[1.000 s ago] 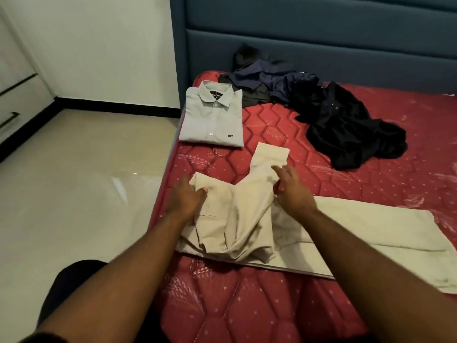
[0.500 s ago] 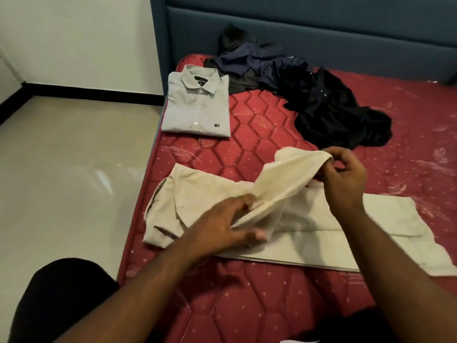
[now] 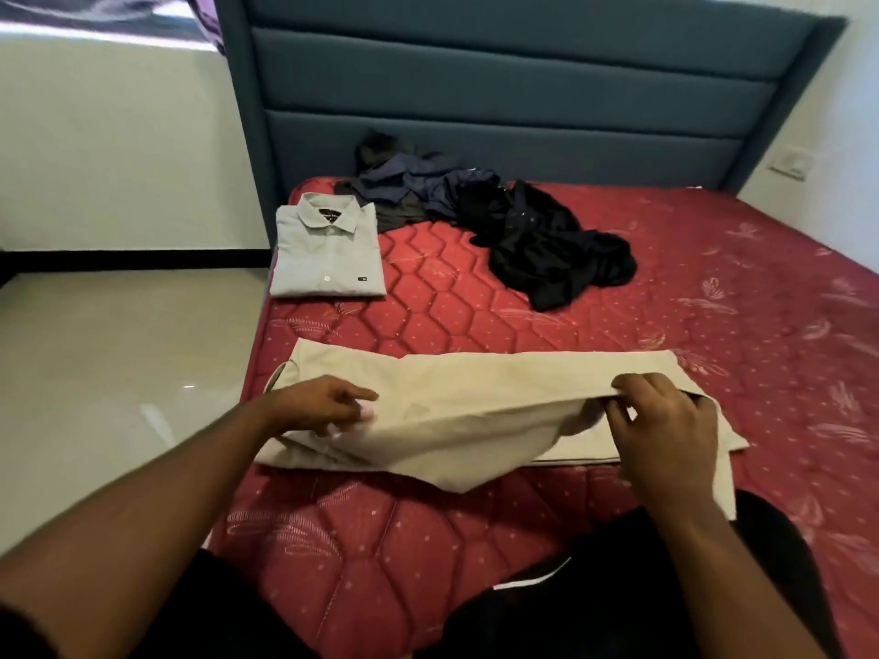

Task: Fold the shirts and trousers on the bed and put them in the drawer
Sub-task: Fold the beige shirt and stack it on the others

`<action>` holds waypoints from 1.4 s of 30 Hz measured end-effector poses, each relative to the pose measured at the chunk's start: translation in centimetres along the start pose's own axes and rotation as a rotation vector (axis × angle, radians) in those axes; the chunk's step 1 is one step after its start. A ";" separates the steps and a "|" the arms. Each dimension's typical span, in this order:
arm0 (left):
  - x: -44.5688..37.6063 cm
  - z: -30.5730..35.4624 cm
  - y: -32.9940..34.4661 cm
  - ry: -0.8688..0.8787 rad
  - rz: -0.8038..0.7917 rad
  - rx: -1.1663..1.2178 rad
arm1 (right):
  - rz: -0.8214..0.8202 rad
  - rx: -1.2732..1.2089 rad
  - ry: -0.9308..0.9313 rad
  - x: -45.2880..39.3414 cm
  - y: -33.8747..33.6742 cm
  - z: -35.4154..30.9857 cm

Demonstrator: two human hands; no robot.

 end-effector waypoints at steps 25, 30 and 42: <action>-6.2 5.3 5.1 0.177 -0.116 -0.288 | -0.499 0.271 0.253 -5.2 9.2 3.2; -10.1 6.7 2.4 0.179 0.075 -0.382 | -0.701 0.213 0.289 -10.5 11.2 6.4; -18.4 4.3 3.1 -0.251 0.004 -0.969 | -0.511 -0.090 0.355 -7.2 14.8 16.1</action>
Point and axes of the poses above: each hand's wrist, its own x-axis away from the middle knuckle, its own y-axis out of the palm, z = x × y, the point moved 2 cm from there along -x, towards the middle knuckle, and after that the axes turned 1 degree about x, right-handed, at the moved point
